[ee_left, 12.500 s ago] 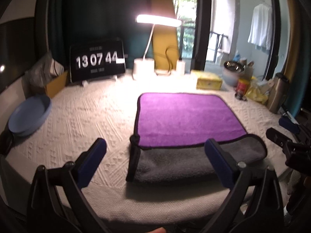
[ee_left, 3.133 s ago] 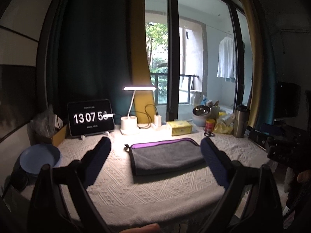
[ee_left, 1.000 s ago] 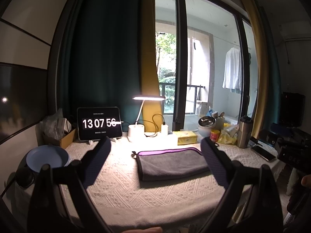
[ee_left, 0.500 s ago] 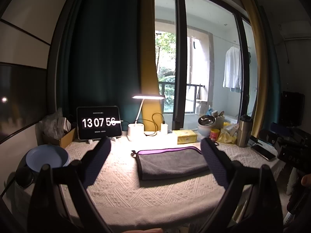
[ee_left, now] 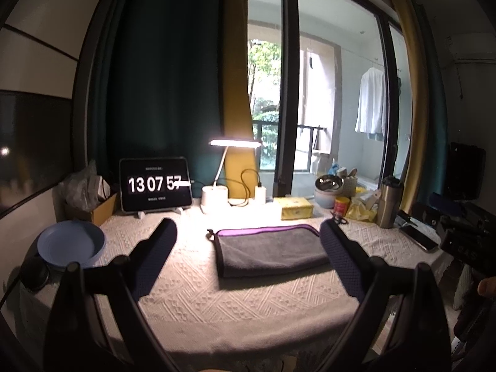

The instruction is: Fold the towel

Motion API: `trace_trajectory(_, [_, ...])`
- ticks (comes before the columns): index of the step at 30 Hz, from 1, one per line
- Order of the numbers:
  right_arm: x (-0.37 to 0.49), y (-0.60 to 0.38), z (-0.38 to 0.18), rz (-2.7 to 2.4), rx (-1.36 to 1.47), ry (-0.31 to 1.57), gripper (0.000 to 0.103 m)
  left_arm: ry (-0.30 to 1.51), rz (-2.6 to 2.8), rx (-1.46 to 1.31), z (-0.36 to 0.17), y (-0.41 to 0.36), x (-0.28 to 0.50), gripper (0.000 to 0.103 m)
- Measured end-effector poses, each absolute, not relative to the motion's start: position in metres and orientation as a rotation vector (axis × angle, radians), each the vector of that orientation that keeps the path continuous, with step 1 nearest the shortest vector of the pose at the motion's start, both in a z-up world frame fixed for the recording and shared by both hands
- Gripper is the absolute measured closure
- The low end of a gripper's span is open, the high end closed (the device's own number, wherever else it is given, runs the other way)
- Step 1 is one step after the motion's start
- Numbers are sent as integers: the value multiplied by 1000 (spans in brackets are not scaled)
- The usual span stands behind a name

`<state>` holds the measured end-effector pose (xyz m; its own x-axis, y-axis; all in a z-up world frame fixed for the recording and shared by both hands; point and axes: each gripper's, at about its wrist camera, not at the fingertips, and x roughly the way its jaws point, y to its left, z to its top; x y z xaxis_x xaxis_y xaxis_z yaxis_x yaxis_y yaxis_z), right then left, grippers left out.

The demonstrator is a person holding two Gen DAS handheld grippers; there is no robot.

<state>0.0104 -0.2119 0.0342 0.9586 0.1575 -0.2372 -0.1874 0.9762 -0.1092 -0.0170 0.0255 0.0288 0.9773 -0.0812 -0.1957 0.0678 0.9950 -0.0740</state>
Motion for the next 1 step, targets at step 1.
trace_trajectory(1, [13, -213, 32, 177, -128, 238, 43, 214, -74, -65, 27, 25, -14, 9])
